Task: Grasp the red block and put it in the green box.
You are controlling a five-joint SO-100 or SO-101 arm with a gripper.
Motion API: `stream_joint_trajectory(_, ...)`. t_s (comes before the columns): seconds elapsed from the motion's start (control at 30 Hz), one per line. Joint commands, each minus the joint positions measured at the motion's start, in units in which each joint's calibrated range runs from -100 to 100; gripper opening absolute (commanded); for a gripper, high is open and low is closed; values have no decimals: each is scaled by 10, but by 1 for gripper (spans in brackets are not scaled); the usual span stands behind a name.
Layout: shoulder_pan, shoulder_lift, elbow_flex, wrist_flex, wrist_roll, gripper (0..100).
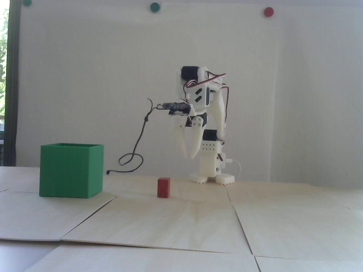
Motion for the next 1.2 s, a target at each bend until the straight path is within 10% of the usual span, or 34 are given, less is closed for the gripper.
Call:
stream_joint_trajectory(0.0, -8, -109, 135, -145, -18, 2)
stream_joint_trajectory(0.73, -33, -147, 203, -293, -121, 3)
stream_joint_trajectory(1.17, 63, 31, -32, -234, -122, 2)
